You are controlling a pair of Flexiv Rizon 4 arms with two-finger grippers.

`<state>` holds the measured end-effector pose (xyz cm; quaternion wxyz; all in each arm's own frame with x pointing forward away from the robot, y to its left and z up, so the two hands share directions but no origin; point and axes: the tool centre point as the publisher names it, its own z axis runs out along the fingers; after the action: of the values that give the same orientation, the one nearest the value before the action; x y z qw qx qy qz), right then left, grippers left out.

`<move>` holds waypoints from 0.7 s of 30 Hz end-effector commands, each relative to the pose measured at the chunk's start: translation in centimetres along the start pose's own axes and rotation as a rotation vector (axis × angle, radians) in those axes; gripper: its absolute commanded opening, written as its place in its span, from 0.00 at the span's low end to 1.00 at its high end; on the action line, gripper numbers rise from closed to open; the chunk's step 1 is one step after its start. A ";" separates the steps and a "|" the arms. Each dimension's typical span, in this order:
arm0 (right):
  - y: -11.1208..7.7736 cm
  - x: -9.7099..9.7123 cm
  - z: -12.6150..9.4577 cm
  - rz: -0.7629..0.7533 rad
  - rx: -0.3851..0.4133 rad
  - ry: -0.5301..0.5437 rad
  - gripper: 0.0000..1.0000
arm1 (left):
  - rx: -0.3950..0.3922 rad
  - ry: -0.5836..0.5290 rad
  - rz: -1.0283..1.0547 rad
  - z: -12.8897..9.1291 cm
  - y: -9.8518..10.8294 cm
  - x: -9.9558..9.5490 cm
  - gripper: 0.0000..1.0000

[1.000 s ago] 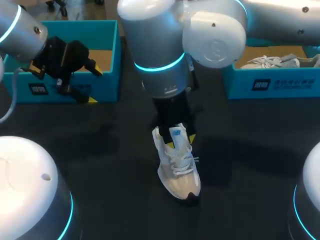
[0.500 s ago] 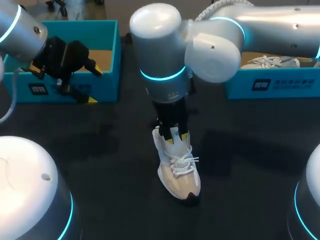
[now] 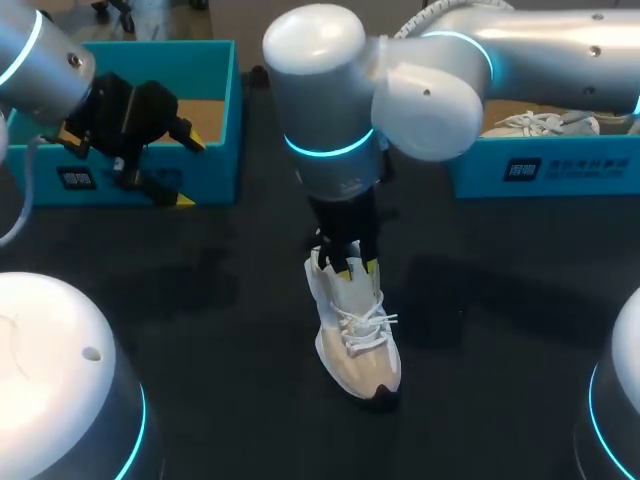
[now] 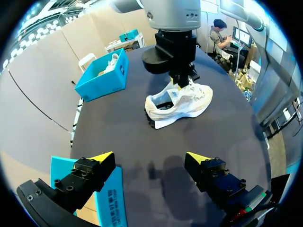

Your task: Take the shoe out of the shoebox, open the shoe tongue, remove and reinsert the insole, then place the shoe into the shoebox

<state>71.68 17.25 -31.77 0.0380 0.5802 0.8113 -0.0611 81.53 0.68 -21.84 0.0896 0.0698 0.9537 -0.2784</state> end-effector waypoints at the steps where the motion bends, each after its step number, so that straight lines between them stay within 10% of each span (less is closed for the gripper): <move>1: 1.0 -0.1 1.7 -0.016 -0.004 0.031 0.29 | -0.005 0.001 0.000 0.0 0.0 0.0 1.00; 21: 1.7 0.0 1.6 -0.185 -0.060 0.099 0.34 | -0.005 0.001 0.000 0.0 0.0 0.0 1.00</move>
<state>73.05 18.12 -32.06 0.0221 0.5143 0.8570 -0.0228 81.52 0.68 -21.84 0.0896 0.0699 0.9537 -0.2785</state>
